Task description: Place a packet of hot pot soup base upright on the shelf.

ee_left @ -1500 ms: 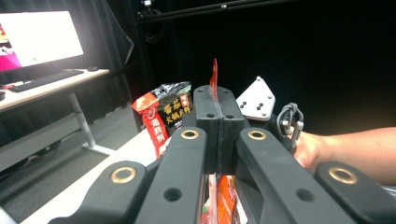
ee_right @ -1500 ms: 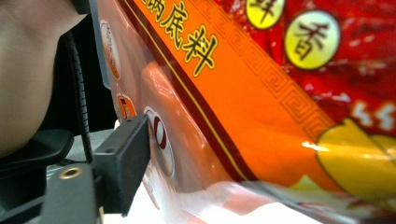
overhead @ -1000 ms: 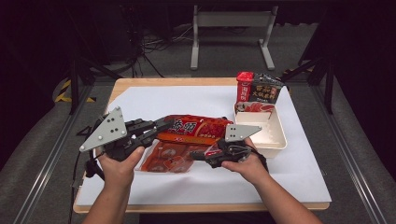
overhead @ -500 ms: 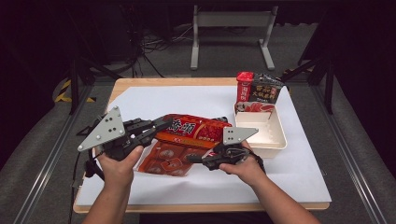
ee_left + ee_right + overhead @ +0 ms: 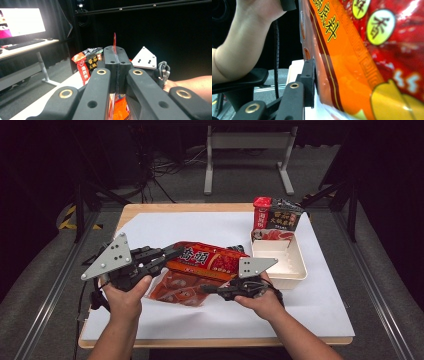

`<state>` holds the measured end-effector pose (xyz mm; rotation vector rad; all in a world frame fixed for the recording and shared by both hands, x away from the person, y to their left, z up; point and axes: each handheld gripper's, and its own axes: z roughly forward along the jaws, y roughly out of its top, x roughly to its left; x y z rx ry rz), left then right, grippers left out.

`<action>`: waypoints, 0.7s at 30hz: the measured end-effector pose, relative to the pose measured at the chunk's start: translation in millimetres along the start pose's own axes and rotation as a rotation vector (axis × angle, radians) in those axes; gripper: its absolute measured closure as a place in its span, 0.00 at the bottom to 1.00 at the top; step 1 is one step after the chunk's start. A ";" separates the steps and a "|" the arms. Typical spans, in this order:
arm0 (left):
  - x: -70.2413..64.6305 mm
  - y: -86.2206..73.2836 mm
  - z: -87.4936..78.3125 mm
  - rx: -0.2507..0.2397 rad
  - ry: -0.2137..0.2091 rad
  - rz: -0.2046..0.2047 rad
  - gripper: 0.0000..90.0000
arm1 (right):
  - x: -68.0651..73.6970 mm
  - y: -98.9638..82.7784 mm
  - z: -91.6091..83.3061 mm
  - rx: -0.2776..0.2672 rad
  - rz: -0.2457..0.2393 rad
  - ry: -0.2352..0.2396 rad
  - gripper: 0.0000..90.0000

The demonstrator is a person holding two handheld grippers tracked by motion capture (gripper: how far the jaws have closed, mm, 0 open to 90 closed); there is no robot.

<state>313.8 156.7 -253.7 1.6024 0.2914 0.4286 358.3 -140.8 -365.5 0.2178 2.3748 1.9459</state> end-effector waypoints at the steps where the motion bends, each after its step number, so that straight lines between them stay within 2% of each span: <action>1: 1.0 -0.3 -0.2 -0.001 -0.001 -0.003 1.00 | 0.5 1.0 -0.8 0.005 -0.002 0.000 0.77; 2: 3.0 -1.0 -0.2 -0.005 -0.010 -0.019 1.00 | 2.0 3.8 -3.0 0.019 -0.019 -0.012 0.77; 6: 7.2 -2.9 -0.7 -0.017 -0.027 -0.047 1.00 | 2.6 8.6 -6.7 0.043 -0.021 -0.011 0.77; 11: 10.6 -3.8 -1.1 -0.011 -0.034 -0.054 1.00 | 2.2 14.5 -12.4 0.068 -0.014 -0.002 0.78; 16: 13.5 -5.3 0.9 0.027 -0.038 -0.079 0.87 | 0.4 20.7 -22.2 0.113 -0.004 -0.015 0.78; 21: 14.7 -7.5 3.6 0.080 0.002 -0.072 0.70 | -2.7 27.0 -35.6 0.136 0.014 -0.035 0.78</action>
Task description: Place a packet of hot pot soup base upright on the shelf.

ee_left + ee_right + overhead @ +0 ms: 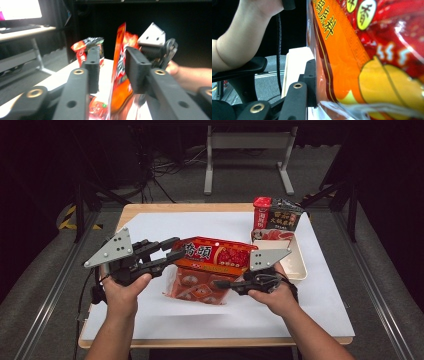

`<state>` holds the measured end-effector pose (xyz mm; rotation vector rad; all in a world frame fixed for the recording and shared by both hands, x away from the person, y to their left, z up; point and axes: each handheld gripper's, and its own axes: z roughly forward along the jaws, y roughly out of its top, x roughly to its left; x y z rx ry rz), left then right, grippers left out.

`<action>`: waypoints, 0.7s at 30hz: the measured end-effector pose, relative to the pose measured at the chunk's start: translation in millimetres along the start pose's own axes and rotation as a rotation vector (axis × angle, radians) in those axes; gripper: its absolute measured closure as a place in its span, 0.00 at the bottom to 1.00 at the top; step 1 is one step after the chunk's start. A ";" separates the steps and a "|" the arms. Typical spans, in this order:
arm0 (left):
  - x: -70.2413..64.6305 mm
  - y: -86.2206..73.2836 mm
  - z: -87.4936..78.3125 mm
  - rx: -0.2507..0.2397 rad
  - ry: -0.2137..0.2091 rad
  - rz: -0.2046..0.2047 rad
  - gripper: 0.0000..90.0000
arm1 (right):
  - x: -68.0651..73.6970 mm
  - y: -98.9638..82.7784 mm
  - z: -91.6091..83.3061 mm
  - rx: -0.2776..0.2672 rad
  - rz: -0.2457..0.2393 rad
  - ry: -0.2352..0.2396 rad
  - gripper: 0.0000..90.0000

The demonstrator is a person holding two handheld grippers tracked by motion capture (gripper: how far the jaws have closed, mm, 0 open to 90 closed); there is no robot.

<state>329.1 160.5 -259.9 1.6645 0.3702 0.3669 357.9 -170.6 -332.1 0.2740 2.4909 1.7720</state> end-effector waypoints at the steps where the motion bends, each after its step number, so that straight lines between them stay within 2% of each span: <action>1: 0.5 -0.3 0.4 0.008 0.003 0.005 0.68 | -0.7 1.4 -3.1 0.003 0.003 -0.006 0.78; 7: 4.8 -5.1 3.1 0.071 0.044 0.012 0.57 | -4.9 12.0 -22.6 0.031 0.011 -0.047 0.78; 9: 7.3 -7.6 4.4 0.087 0.045 0.004 0.55 | -6.4 15.7 -29.1 0.043 0.016 -0.061 0.78; 21: 21.3 -18.8 5.9 0.131 0.072 -0.038 0.47 | -20.6 33.8 -60.9 0.097 0.054 -0.157 0.78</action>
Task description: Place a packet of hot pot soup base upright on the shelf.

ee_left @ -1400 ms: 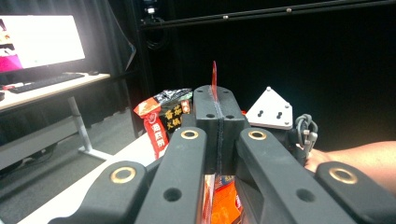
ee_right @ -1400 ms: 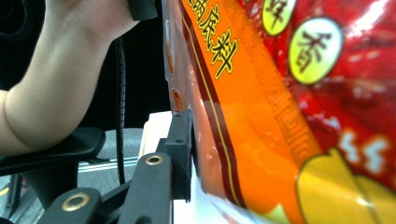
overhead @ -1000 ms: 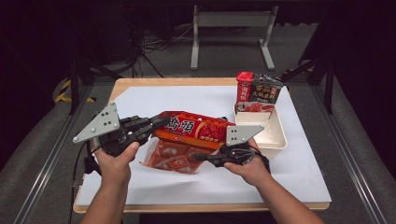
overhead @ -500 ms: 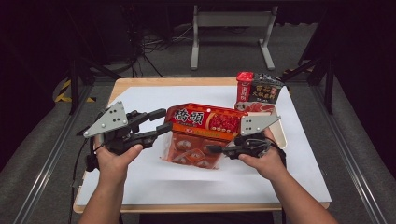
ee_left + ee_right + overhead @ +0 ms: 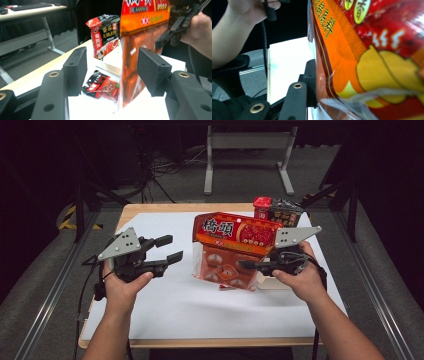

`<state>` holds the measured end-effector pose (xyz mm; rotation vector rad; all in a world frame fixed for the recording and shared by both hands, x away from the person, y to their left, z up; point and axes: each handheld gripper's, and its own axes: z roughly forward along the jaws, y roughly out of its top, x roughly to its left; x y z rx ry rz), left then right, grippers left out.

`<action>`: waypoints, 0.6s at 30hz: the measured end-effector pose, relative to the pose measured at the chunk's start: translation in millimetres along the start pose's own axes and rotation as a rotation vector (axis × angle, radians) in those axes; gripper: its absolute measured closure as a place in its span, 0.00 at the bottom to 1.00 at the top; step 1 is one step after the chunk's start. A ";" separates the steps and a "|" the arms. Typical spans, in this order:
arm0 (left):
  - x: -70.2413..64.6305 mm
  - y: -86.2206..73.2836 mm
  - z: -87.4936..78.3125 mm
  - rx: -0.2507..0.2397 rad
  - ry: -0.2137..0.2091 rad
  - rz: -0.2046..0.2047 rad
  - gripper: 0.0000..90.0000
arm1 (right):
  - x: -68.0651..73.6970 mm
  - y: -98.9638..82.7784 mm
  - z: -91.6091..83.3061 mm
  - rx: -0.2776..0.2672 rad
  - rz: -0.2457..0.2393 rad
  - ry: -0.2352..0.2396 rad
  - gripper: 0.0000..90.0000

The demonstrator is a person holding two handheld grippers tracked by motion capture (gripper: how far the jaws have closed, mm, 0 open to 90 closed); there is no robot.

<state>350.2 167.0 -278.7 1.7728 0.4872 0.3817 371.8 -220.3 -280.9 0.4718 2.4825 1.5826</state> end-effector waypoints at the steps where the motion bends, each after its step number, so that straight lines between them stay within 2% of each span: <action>1: 0.7 -0.5 0.0 0.002 0.002 -0.003 0.47 | -1.9 1.2 -2.5 -0.001 0.004 -0.007 0.78; 5: 4.5 -3.1 -0.2 0.012 0.010 -0.016 0.46 | -9.1 7.9 -14.0 -0.007 0.013 -0.035 0.78; 13: 8.5 -6.0 0.6 0.019 0.023 -0.035 0.42 | -20.0 20.2 -29.7 0.011 -0.016 -0.093 0.78; 18: 10.1 -7.2 0.6 0.025 0.028 -0.038 0.41 | -28.9 22.7 -37.2 0.020 -0.018 -0.125 0.78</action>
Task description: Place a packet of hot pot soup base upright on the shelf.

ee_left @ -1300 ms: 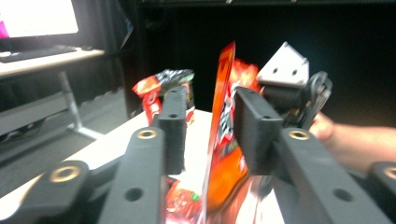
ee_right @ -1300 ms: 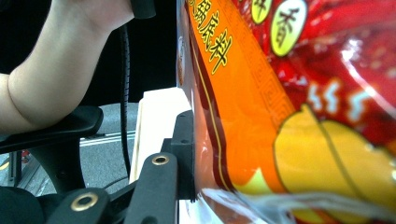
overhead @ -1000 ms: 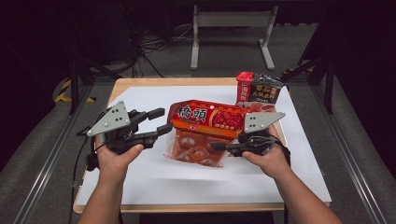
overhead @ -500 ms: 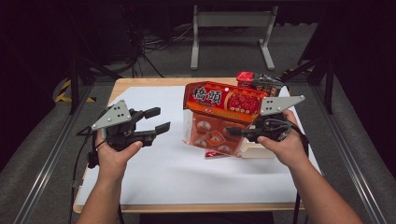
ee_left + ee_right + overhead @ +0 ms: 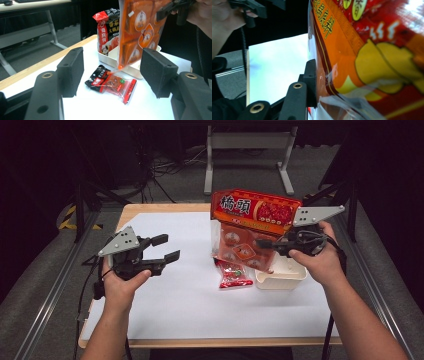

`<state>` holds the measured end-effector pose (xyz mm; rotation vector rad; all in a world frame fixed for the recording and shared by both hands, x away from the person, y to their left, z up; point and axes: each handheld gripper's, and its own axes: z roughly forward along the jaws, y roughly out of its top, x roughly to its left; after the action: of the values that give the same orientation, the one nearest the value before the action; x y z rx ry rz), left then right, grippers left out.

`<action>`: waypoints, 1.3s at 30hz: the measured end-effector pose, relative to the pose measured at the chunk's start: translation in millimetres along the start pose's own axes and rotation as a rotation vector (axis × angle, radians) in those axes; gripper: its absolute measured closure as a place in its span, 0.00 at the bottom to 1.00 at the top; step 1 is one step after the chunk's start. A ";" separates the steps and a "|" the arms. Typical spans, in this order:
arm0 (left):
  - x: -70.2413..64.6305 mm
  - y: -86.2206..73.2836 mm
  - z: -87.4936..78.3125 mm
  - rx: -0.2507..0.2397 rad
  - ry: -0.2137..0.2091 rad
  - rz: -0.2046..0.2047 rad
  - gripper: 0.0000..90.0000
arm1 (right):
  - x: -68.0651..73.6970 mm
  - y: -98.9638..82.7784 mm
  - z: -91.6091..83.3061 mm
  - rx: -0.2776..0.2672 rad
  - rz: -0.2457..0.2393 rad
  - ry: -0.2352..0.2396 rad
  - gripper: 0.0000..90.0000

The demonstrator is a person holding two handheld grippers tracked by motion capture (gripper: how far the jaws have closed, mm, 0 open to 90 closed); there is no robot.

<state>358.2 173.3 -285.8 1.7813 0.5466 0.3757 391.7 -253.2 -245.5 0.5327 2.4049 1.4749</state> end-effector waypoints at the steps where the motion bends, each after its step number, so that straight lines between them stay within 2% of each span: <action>1: 0.2 -0.6 -0.1 0.004 -0.002 -0.006 0.41 | -2.8 0.2 -1.9 0.000 -0.005 -0.012 0.78; 6: 3.1 -2.9 -0.4 0.012 0.003 -0.017 0.41 | -13.1 -0.4 -9.6 0.009 -0.021 -0.050 0.78; 16: 6.3 -4.7 0.5 0.006 -0.008 -0.037 0.39 | -35.1 -7.3 -24.7 0.015 -0.003 -0.127 0.78; 17: 6.5 -5.1 0.3 0.007 -0.008 -0.048 0.39 | -36.4 -7.9 -25.6 0.017 -0.001 -0.136 0.78; 27: 9.3 -6.1 -0.2 0.019 -0.001 -0.056 0.37 | -47.2 -13.8 -31.2 0.021 0.023 -0.200 0.78; 32: 9.2 -6.6 0.1 0.022 -0.003 -0.065 0.37 | -48.1 -17.2 -32.7 0.016 0.027 -0.263 0.78; 39: 10.0 -6.8 -0.5 0.019 -0.002 -0.066 0.37 | -54.6 -25.4 -32.5 0.009 0.068 -0.272 0.78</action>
<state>365.2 180.5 -292.5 1.7774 0.6079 0.3236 423.0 -313.7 -251.7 0.7710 2.2021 1.3223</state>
